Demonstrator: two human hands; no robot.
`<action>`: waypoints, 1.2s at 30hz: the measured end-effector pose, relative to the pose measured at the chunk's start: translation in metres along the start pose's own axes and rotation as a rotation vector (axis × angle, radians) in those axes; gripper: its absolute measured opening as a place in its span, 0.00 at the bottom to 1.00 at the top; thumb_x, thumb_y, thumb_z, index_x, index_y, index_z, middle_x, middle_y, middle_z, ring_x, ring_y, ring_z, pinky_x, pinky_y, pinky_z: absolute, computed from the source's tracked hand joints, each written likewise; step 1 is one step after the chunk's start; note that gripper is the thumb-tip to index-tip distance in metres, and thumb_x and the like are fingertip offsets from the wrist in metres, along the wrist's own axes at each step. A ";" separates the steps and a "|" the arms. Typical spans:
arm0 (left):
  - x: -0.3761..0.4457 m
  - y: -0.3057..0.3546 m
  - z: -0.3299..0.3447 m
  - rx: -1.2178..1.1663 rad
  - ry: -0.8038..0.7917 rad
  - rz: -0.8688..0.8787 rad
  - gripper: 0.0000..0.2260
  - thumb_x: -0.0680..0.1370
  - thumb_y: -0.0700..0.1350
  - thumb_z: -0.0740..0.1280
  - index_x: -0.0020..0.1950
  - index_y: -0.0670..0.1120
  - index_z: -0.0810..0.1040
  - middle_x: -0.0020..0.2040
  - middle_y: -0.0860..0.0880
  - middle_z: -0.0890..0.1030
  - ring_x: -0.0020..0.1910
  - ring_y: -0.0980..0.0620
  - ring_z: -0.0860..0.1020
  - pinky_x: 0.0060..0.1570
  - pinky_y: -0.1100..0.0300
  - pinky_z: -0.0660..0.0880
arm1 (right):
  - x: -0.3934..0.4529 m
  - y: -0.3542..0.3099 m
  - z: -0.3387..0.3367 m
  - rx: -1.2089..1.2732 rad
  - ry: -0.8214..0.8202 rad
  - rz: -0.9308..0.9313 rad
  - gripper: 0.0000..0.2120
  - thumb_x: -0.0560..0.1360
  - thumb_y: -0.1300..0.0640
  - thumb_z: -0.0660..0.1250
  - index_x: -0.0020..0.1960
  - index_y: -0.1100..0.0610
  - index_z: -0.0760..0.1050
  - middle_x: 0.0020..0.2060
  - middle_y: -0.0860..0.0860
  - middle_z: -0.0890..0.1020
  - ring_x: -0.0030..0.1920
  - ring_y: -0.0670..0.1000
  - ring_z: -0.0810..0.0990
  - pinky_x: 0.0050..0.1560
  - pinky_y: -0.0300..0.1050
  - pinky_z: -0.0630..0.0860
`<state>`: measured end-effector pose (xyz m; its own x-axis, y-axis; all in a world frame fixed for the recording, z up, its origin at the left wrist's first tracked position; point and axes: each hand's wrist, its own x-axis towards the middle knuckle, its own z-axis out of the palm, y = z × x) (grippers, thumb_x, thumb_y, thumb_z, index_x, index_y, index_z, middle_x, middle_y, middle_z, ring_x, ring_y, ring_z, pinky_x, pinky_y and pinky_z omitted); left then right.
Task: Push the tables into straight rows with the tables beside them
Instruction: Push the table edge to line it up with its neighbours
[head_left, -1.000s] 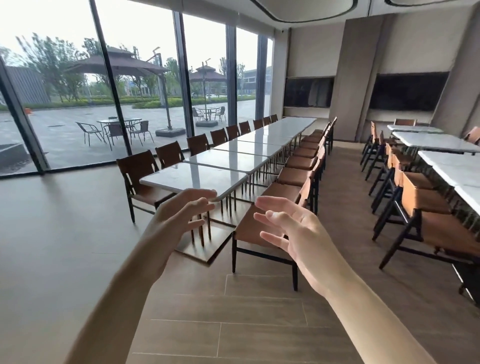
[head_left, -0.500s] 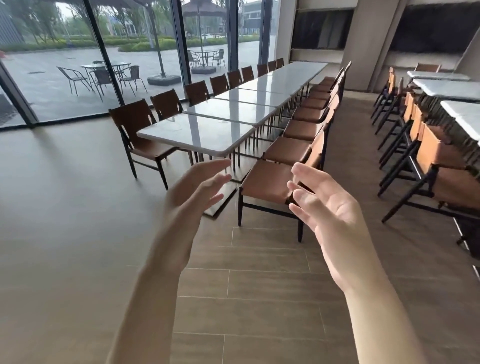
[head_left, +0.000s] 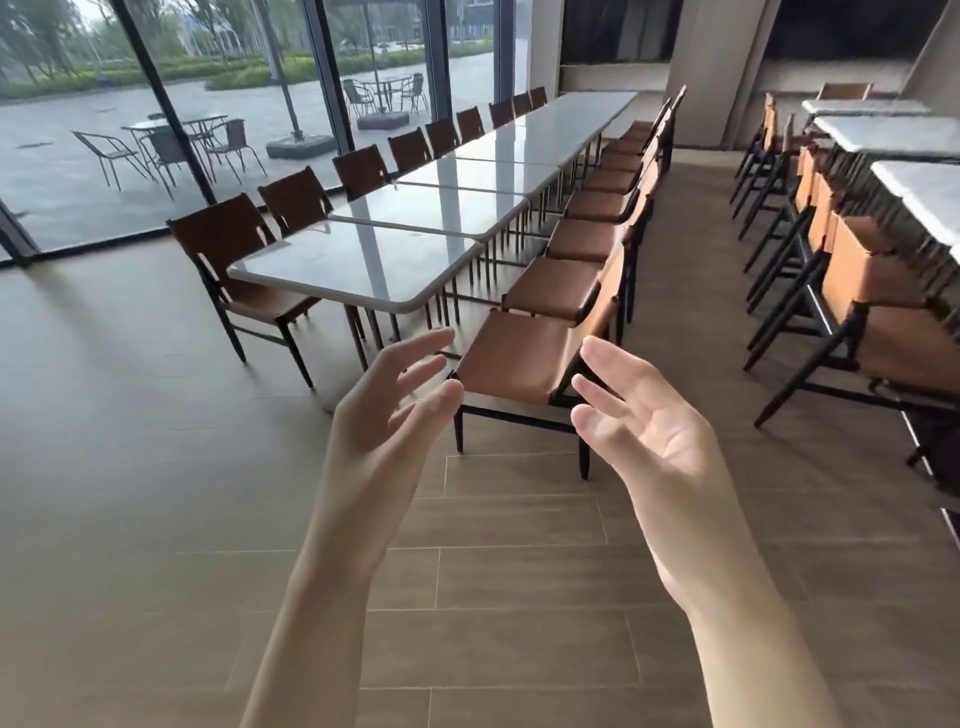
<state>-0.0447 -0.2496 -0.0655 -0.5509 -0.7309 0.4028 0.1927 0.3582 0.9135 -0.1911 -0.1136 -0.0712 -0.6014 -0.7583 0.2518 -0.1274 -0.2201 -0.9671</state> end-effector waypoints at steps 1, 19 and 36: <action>0.008 -0.003 0.012 -0.004 -0.008 -0.003 0.15 0.77 0.47 0.68 0.63 0.54 0.80 0.62 0.56 0.83 0.66 0.57 0.78 0.59 0.68 0.74 | 0.007 0.001 -0.010 0.005 0.007 0.002 0.25 0.71 0.50 0.70 0.68 0.39 0.76 0.66 0.35 0.78 0.67 0.37 0.76 0.65 0.41 0.72; 0.145 -0.046 0.197 -0.074 -0.025 -0.089 0.13 0.78 0.50 0.65 0.60 0.51 0.83 0.60 0.53 0.84 0.63 0.51 0.80 0.68 0.43 0.74 | 0.144 0.013 -0.177 0.007 0.063 -0.005 0.19 0.74 0.50 0.66 0.65 0.45 0.79 0.61 0.36 0.82 0.64 0.39 0.79 0.71 0.53 0.73; 0.300 -0.134 0.217 -0.078 0.028 -0.148 0.10 0.80 0.48 0.64 0.58 0.49 0.84 0.58 0.50 0.85 0.59 0.52 0.83 0.65 0.48 0.75 | 0.326 0.061 -0.193 -0.059 0.002 0.033 0.16 0.74 0.51 0.65 0.60 0.44 0.82 0.55 0.39 0.85 0.63 0.41 0.80 0.70 0.54 0.73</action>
<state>-0.4119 -0.3908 -0.0789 -0.5554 -0.7887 0.2635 0.1736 0.1999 0.9643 -0.5469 -0.2554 -0.0554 -0.6072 -0.7635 0.2201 -0.1543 -0.1584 -0.9752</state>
